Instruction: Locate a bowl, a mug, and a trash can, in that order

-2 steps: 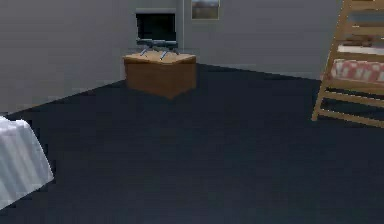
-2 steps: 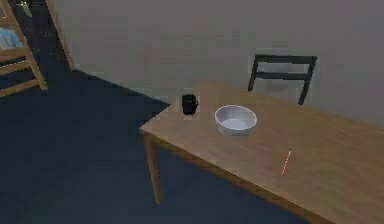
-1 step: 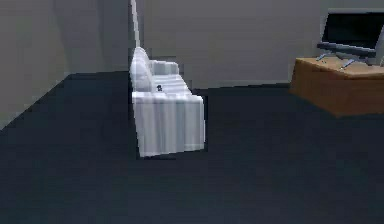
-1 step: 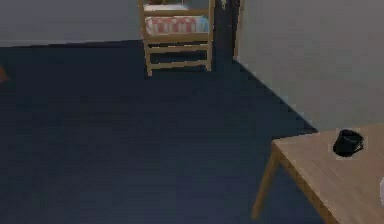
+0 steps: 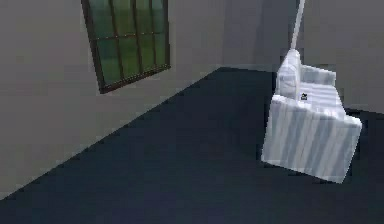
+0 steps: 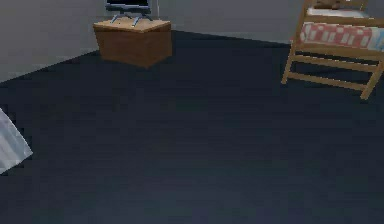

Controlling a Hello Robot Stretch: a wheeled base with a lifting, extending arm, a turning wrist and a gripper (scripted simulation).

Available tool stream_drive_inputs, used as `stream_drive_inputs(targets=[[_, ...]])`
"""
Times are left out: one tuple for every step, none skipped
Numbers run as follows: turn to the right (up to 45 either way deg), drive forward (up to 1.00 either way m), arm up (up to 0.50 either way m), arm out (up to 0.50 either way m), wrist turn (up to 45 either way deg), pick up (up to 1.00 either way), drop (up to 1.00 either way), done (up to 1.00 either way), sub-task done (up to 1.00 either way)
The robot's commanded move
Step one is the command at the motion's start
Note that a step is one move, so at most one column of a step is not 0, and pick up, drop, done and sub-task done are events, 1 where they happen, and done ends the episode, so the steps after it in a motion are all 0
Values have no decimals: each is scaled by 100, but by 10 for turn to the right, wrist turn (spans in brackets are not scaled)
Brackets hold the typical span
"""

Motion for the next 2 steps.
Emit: stream_drive_inputs(targets=[[0,100,0,0,0,0,0,0,0],[-30,0,0,0,0,0,0,0,0]])
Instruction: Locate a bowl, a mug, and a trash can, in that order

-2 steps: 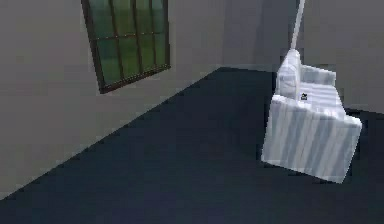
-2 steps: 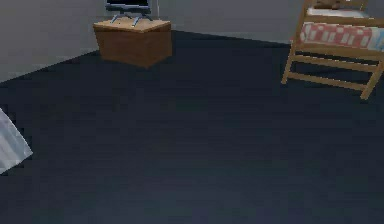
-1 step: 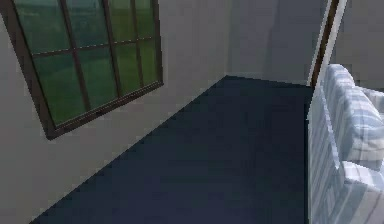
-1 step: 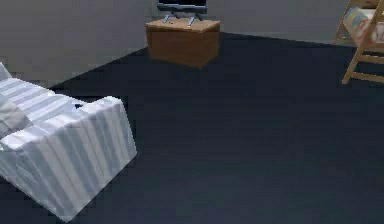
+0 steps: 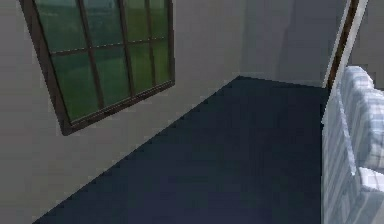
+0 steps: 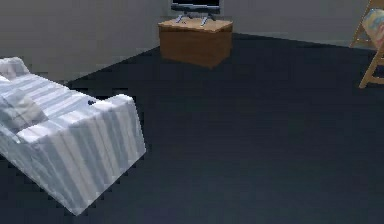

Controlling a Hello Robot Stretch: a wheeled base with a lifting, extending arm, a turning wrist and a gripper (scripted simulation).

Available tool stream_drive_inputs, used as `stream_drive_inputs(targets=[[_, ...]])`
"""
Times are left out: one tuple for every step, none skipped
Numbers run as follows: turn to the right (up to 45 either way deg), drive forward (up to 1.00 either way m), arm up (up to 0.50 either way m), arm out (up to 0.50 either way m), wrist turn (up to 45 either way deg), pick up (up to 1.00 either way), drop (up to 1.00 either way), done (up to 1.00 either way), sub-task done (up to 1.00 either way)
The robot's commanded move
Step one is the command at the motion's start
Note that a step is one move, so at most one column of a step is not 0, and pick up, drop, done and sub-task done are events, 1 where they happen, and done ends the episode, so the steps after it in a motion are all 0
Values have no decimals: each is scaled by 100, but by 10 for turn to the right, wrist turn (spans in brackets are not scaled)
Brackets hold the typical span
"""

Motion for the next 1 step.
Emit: stream_drive_inputs(targets=[[0,85,0,0,0,0,0,0,0]])
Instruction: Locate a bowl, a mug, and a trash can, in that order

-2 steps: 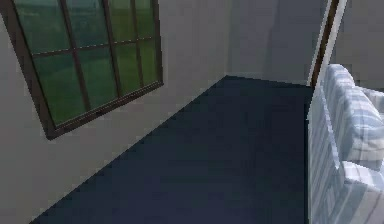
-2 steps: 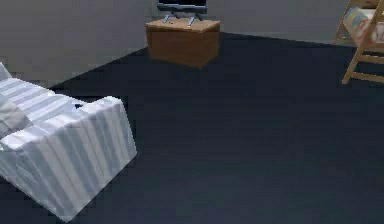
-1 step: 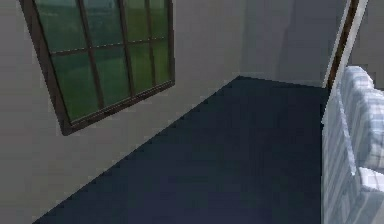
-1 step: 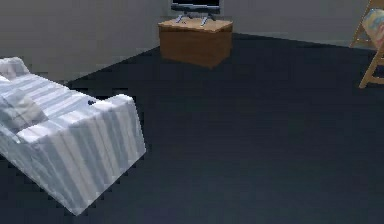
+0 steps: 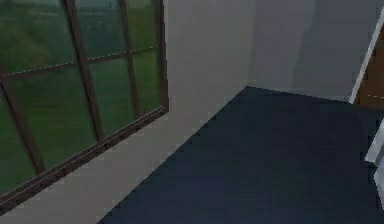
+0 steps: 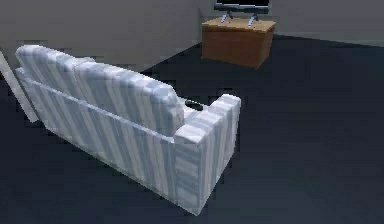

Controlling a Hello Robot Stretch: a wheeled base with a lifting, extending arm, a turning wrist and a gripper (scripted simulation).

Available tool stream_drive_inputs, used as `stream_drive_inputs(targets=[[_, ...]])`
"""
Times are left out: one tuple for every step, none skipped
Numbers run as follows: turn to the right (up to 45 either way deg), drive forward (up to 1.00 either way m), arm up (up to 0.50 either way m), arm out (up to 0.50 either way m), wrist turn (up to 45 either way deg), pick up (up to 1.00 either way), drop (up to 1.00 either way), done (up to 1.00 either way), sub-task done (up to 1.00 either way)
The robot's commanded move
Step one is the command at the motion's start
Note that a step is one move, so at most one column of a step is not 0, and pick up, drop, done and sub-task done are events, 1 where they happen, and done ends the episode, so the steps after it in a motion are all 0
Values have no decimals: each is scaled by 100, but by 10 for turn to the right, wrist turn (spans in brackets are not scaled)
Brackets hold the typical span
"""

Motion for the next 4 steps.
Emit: stream_drive_inputs(targets=[[300,0,0,0,0,0,0,0,0],[0,100,0,0,0,0,0,0,0],[30,0,0,0,0,0,0,0,0],[0,100,0,0,0,0,0,0,0]])
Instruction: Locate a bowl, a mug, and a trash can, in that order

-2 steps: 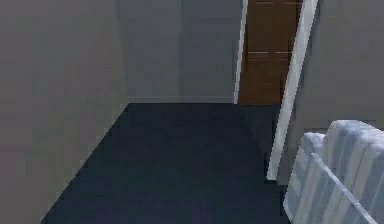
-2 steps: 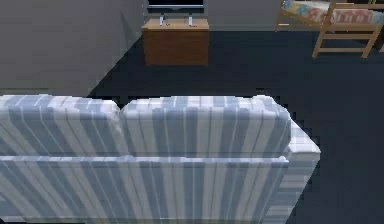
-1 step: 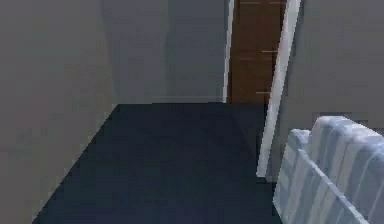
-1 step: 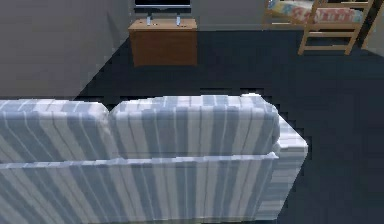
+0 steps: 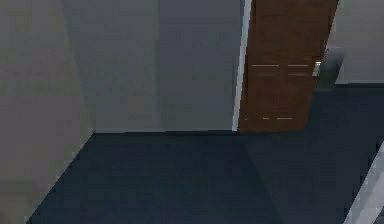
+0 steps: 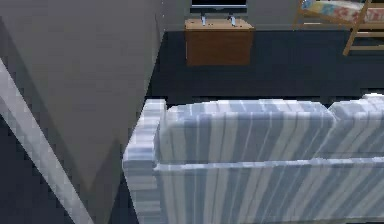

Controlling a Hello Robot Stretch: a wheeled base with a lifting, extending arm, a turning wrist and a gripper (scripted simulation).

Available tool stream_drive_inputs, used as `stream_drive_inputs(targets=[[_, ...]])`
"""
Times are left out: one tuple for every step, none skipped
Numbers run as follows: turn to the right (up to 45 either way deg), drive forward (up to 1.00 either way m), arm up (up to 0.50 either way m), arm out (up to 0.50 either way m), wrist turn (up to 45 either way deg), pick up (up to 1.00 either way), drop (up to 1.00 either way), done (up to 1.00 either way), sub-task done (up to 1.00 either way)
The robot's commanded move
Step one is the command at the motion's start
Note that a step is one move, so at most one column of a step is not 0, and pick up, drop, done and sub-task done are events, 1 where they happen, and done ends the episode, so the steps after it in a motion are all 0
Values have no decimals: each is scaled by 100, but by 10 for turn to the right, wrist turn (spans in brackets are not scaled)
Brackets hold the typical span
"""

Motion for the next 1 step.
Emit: stream_drive_inputs(targets=[[0,85,0,0,0,0,0,0,0]])
